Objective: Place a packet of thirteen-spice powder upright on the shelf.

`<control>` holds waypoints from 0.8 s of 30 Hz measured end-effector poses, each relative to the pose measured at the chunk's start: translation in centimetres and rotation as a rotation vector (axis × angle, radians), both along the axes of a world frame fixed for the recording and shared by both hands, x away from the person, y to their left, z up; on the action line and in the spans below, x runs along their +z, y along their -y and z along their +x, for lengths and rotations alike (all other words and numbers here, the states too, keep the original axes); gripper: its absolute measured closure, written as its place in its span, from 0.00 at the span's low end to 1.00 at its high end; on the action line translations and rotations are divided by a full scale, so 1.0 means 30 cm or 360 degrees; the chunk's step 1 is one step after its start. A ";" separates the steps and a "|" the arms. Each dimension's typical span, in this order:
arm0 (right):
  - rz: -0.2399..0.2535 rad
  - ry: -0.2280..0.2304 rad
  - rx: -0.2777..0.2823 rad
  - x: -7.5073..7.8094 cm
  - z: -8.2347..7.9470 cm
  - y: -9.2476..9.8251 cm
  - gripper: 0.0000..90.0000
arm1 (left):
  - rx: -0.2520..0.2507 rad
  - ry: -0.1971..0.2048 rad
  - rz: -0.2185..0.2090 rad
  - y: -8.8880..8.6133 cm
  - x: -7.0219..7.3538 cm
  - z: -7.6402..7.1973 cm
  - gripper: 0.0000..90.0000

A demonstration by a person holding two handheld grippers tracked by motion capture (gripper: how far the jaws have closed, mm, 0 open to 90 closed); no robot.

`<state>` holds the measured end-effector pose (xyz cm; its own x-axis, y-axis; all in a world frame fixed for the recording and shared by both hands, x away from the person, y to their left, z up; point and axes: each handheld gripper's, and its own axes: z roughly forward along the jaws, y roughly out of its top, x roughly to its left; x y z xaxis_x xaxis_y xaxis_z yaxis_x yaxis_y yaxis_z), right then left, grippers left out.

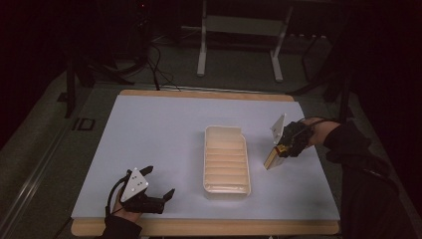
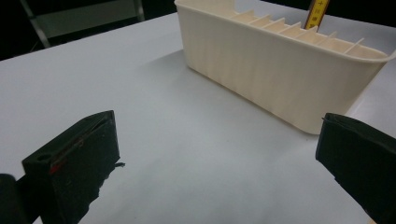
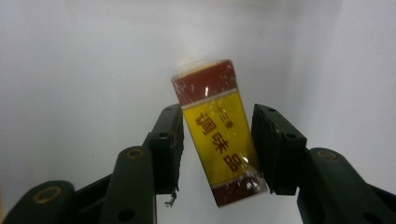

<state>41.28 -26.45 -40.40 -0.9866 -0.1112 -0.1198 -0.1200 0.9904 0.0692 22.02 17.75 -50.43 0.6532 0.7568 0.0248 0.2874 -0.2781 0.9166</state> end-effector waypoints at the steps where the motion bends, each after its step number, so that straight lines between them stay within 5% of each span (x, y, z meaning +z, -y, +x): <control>1: 0.0001 -0.0015 -0.0005 -0.002 0.001 -0.001 0.62 | 0.0003 0.0001 0.0001 0.000 0.000 0.000 0.00; 5: -0.0036 -0.0082 -0.0036 -0.004 0.008 -0.007 0.73 | 0.0003 0.0000 0.0001 0.000 0.000 0.000 0.00; 10: -0.0060 -0.0176 -0.0098 0.003 0.021 -0.013 0.75 | -0.0002 0.0002 0.0000 0.001 0.000 0.000 0.00; 24: 0.0008 -0.0112 -0.0099 0.141 -0.023 -0.060 0.75 | -0.0007 0.0007 0.0004 0.003 0.001 -0.002 0.00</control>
